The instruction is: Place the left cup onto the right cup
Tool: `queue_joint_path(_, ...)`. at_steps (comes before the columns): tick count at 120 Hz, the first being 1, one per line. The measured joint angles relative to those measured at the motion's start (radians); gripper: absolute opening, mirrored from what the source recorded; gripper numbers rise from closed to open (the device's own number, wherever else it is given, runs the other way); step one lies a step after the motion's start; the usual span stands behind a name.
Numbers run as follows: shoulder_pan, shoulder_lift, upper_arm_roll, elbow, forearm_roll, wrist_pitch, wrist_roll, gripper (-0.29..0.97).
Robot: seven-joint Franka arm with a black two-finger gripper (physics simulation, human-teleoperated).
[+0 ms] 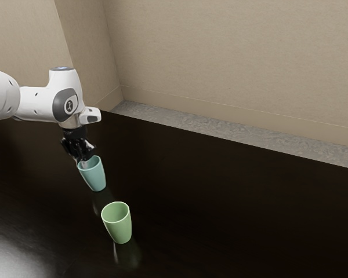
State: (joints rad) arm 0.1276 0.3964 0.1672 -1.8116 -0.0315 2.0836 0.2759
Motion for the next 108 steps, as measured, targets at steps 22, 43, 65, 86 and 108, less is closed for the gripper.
queue_joint_path(22,-0.002,0.000,0.000,0.001,0.004,0.002,0.000,-0.07)
queue_joint_path(43,-0.007,-0.005,0.000,0.001,0.005,0.003,-0.003,-0.09)
queue_joint_path(65,-0.011,-0.007,-0.001,0.001,0.004,0.004,-0.007,-0.10)
queue_joint_path(86,-0.013,-0.013,-0.002,0.001,0.004,0.004,-0.010,-0.11)
queue_joint_path(108,-0.038,-0.063,-0.002,0.000,0.006,-0.005,-0.014,-0.11)
